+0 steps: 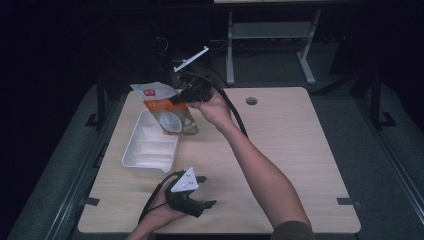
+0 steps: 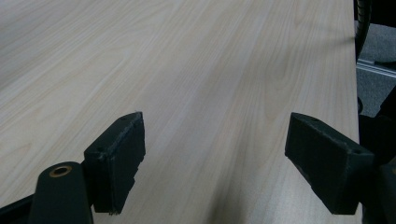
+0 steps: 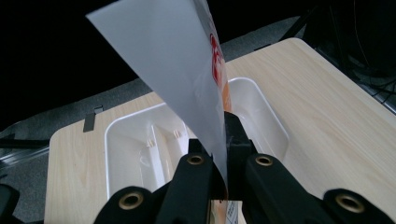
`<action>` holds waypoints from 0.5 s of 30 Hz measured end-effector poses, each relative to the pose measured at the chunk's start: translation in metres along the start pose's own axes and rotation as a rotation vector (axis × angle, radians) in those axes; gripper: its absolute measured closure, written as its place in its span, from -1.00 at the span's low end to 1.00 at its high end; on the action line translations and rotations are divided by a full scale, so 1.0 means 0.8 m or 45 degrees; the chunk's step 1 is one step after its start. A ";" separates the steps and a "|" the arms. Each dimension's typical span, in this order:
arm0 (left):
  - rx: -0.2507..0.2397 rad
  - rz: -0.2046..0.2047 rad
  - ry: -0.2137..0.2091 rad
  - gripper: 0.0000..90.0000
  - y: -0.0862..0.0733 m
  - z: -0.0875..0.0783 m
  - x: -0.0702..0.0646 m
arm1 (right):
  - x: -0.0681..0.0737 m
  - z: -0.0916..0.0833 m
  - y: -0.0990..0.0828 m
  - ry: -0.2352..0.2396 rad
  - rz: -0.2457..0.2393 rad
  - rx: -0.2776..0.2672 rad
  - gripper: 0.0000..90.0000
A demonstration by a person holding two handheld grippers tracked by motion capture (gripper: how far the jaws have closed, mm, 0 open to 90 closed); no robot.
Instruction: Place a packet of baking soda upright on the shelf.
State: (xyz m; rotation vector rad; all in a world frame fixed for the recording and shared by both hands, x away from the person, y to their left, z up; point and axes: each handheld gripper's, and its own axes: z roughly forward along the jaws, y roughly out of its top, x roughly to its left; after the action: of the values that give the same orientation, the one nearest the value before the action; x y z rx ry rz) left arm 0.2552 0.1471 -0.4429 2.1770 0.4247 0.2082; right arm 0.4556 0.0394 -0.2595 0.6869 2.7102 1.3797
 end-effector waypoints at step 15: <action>0.004 0.008 -0.031 -0.56 0.000 0.004 -0.002 | 0.001 0.047 0.007 0.033 0.013 -0.033 1.00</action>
State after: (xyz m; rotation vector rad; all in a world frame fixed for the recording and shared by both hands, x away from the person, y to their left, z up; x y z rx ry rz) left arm 0.2545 0.1441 -0.4447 2.1817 0.4048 0.1842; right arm 0.4651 0.0713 -0.2774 0.6873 2.7067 1.4337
